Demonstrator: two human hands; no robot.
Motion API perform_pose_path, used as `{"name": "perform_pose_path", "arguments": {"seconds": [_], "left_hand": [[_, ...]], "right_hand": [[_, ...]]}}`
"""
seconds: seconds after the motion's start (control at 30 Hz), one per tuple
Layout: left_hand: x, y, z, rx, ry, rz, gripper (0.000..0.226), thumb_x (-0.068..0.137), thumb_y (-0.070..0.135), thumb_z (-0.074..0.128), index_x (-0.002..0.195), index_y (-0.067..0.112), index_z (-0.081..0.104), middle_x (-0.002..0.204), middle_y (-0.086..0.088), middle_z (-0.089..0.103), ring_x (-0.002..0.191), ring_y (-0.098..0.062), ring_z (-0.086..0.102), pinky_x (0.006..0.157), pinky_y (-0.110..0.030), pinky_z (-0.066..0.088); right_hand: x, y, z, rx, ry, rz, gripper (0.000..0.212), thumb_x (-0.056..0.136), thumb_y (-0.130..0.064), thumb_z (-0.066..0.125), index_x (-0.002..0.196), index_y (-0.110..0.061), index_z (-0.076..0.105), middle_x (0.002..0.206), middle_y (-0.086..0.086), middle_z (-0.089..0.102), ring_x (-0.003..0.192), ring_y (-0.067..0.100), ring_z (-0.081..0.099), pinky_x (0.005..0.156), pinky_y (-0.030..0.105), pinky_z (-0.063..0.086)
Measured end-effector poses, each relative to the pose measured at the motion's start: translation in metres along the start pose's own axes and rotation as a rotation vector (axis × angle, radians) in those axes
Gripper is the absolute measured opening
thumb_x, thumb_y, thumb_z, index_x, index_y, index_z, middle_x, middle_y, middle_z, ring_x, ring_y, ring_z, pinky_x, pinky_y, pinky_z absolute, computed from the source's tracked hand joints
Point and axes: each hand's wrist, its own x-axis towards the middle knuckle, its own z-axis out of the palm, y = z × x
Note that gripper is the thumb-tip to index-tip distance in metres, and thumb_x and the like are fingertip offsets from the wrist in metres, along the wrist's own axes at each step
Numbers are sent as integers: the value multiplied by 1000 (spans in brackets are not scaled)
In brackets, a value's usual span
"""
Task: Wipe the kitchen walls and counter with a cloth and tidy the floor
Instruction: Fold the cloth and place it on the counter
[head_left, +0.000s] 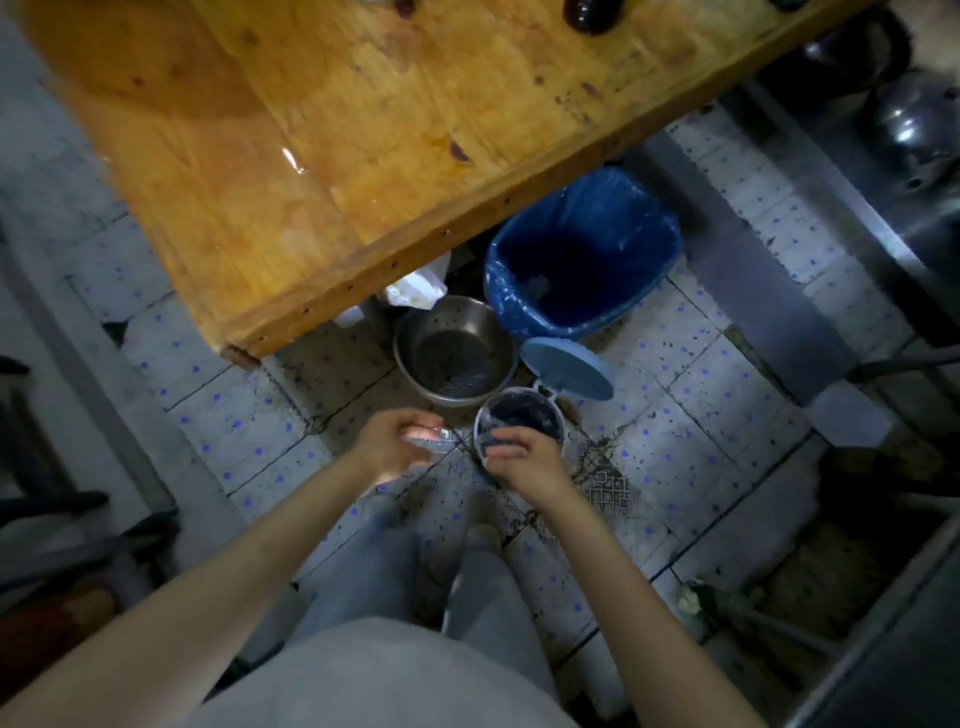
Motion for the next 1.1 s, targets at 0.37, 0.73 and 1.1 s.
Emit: {"name": "perform_pose_path", "arguments": {"seconds": [0.37,0.73,1.1], "left_hand": [[-55,-30,7,-305,317,43,40,79,-16,59,105,13,60,91,1,63,84,-9,60,69,-15,54],[-122,-79,-9,-518,598,46,39,80,-13,61,107,15,61,93,-1,65,86,-9,61,63,-7,50],[-178,-132,-52,-648,823,45,36,79,-12,64,102,16,60,90,1,64,93,-14,60,73,-26,52]], "right_hand": [[-2,-29,9,-352,-287,-172,41,78,4,68,117,-3,59,110,15,65,98,15,58,75,10,46],[-31,-48,68,-647,-480,-298,48,77,1,66,123,-9,58,103,8,68,95,18,64,82,28,50],[-60,-82,143,-816,-653,-363,47,78,-3,70,123,-9,58,113,13,66,84,15,63,62,20,48]]}}
